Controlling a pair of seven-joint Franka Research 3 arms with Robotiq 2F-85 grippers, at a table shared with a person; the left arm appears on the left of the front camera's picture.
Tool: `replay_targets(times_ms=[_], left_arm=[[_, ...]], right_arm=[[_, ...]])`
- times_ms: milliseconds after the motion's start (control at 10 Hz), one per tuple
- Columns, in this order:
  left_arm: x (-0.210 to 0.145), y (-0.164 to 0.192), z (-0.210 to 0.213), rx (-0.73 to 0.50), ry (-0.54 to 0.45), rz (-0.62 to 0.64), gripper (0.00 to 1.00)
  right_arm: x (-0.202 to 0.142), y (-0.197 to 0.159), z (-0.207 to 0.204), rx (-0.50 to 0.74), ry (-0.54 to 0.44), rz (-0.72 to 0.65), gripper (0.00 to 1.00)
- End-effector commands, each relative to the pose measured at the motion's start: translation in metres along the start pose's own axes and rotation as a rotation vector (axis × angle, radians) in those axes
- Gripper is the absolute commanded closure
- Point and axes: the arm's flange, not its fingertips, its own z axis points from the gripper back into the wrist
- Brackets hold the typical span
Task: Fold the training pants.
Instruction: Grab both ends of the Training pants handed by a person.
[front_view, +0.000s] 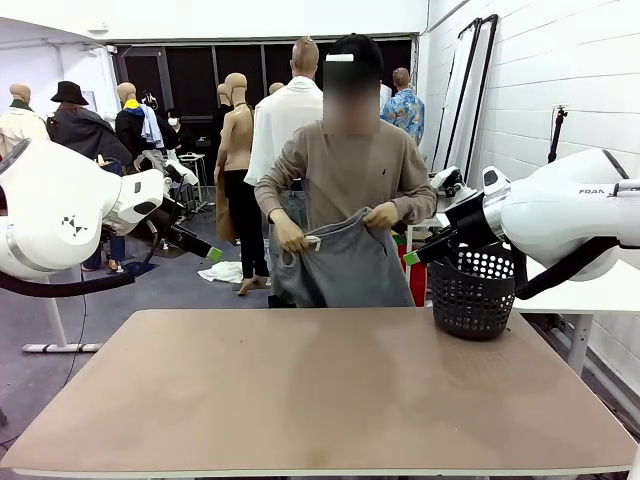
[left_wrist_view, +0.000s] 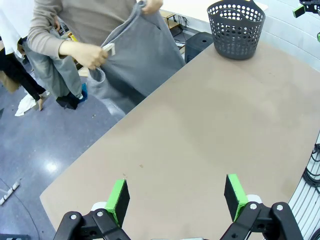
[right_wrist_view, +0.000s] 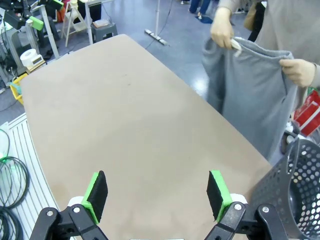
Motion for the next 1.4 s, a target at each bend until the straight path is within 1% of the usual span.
replay_targets(times_ms=[0, 1300], left_arm=[[-0.0011, 0.0013, 0.0006, -0.004, 0.001, -0.01, 0.0], [-0.0011, 0.0013, 0.0006, -0.004, 0.001, -0.01, 0.0]], right_arm=[[-0.0001, -0.0001, 0.0, -0.001, 0.001, 0.0, 0.0], [-0.0001, -0.0001, 0.0, -0.001, 0.001, 0.0, 0.0]])
